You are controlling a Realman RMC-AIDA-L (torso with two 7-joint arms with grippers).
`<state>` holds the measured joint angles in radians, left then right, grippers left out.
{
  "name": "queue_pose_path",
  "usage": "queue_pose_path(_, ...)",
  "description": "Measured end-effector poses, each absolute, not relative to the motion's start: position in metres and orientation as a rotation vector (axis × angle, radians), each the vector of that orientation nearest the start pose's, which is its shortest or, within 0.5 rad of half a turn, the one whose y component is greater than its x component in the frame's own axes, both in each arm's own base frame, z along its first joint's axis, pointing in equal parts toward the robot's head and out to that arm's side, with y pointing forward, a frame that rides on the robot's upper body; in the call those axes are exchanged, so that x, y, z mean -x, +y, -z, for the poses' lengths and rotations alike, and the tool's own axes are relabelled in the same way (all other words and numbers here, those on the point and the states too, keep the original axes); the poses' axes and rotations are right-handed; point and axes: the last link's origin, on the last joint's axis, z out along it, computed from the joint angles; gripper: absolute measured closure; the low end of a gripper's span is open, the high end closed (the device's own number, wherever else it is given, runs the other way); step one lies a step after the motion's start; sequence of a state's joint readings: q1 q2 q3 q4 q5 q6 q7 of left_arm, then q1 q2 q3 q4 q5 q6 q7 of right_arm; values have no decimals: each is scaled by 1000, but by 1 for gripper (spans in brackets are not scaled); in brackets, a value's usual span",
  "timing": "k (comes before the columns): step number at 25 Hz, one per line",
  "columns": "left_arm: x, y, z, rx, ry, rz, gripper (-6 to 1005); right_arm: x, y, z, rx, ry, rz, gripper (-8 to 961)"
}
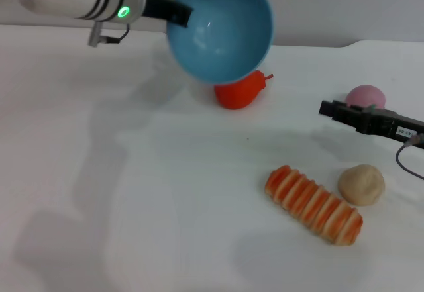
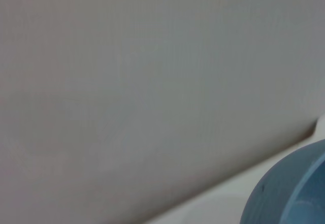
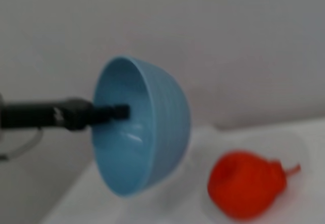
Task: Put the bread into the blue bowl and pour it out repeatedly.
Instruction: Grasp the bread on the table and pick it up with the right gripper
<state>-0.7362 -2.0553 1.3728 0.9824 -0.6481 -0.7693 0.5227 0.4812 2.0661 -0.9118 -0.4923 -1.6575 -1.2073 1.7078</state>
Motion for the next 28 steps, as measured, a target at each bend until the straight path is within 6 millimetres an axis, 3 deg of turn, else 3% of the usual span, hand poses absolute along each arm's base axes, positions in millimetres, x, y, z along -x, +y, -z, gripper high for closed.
queue_pose_path(7,190,437,-13,2158,-1018,-257,1000,-267,364,21,2456,1384,-353,560)
queue_pose_path(8,194,432,-15,2153,-1057,-321,1000,-259,372,18,2472,1371,-190,560)
queue_pose_path(14,203,422,-13,2149,-1154,-389,999,-233,385,21,2555,1239,116,560)
queue_pose_path(18,209,413,-10,2128,-1250,-432,999,-208,390,26,2643,1137,200,560)
queue_pose_path(23,211,407,-8,2126,-1303,-465,999,-198,381,38,2724,1075,315,561)
queue_pose_path(28,212,407,-9,2122,-1297,-466,998,-200,372,50,2754,1057,411,560)
